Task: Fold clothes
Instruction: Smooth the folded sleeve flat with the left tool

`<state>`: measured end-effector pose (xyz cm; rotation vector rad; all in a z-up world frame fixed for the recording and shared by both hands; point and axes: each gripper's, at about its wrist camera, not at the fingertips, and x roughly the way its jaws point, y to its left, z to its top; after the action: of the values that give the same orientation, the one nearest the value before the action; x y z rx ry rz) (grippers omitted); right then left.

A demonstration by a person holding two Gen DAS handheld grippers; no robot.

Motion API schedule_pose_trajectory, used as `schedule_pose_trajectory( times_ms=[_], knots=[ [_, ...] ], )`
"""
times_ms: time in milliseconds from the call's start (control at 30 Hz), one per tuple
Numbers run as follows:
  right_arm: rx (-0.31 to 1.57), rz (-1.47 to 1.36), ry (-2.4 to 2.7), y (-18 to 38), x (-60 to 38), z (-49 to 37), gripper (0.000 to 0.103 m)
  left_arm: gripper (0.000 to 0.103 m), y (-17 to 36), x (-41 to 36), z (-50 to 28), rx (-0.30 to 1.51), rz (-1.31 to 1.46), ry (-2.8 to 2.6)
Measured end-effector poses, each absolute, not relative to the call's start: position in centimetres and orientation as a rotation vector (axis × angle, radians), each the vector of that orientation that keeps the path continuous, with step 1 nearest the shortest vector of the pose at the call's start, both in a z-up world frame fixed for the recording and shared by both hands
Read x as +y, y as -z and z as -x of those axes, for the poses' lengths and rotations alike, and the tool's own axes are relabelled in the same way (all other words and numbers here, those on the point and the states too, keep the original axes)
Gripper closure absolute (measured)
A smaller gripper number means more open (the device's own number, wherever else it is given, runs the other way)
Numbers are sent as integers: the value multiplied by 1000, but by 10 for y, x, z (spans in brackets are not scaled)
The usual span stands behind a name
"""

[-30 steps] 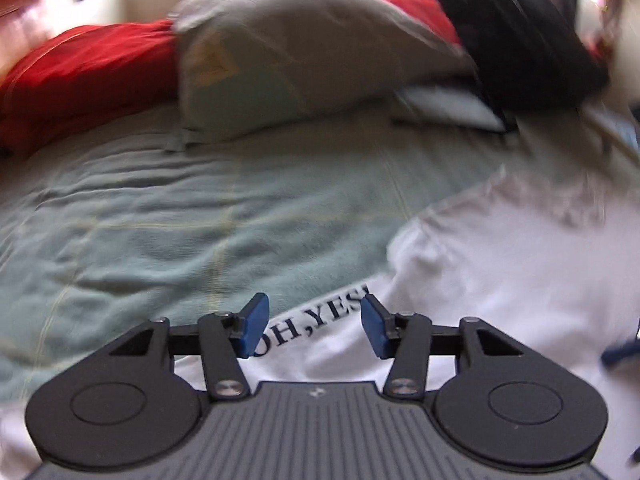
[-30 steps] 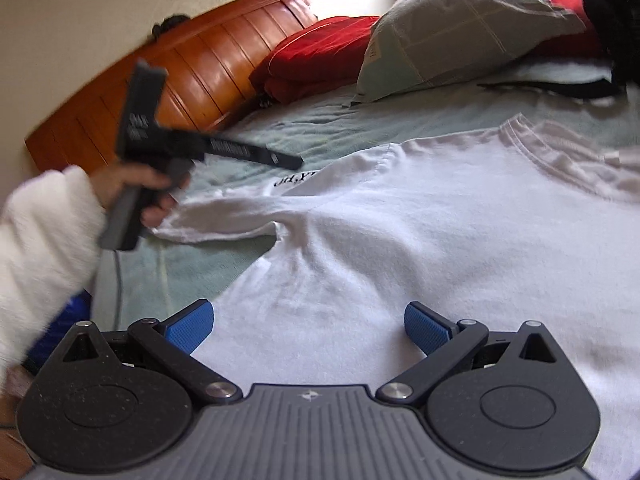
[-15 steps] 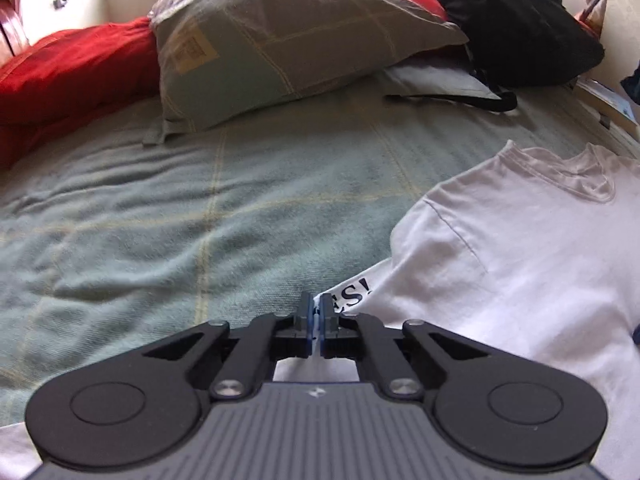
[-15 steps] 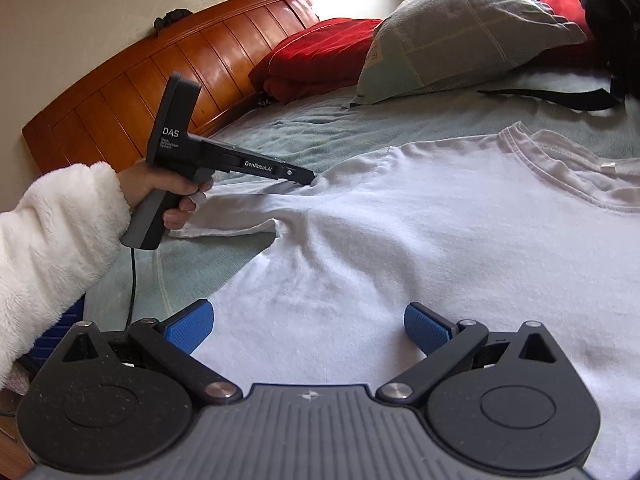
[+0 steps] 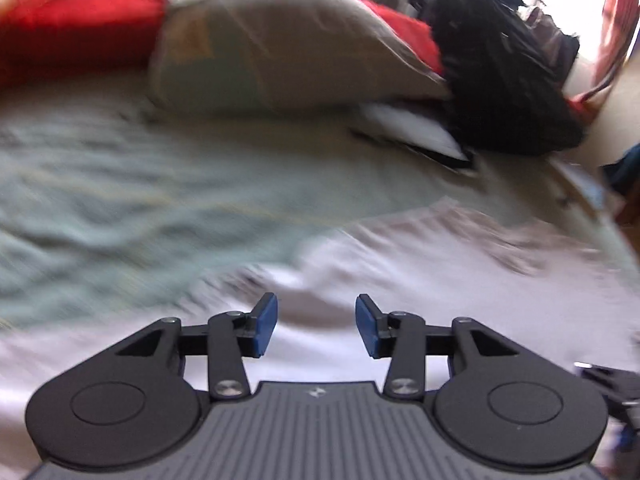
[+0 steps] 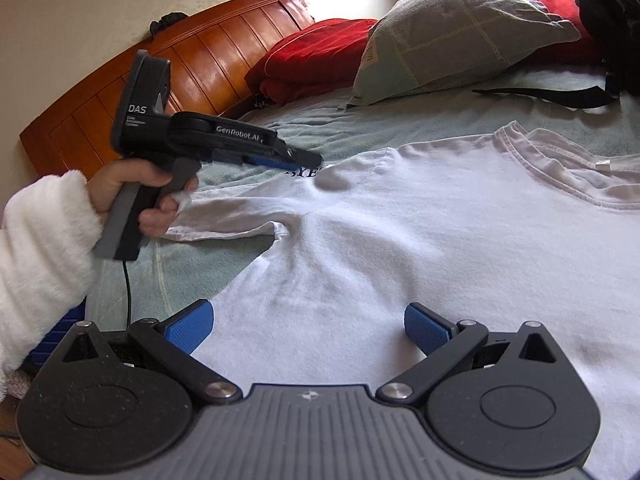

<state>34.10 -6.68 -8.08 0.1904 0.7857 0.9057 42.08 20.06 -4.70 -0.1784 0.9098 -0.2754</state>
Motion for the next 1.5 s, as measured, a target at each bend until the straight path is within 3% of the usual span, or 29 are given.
schedule_pose_trajectory(
  times_ms=[200,367,400,533,667,933,1133,1500],
  knots=[
    [785,-188,-901,79,-66,-339,0,57,72,189,-470,915,237,162],
    [783,-195,-899,78,-68,-338,0,61,62,187,-486,876,256,103],
    [782,-198,-899,78,-68,-338,0,60,56,186,-481,865,257,117],
    [781,-206,-895,77,-70,-338,0,40,41,176,-451,870,241,206],
    [781,-208,-892,76,-70,-338,0,35,52,163,-443,933,256,297],
    [778,-201,-890,78,-67,-339,0,39,63,154,-472,901,205,177],
    [781,-217,-890,80,-69,-340,0,28,11,197,-432,820,272,155],
    [783,-214,-883,82,-66,-340,0,27,54,284,-423,895,457,-63]
  ],
)
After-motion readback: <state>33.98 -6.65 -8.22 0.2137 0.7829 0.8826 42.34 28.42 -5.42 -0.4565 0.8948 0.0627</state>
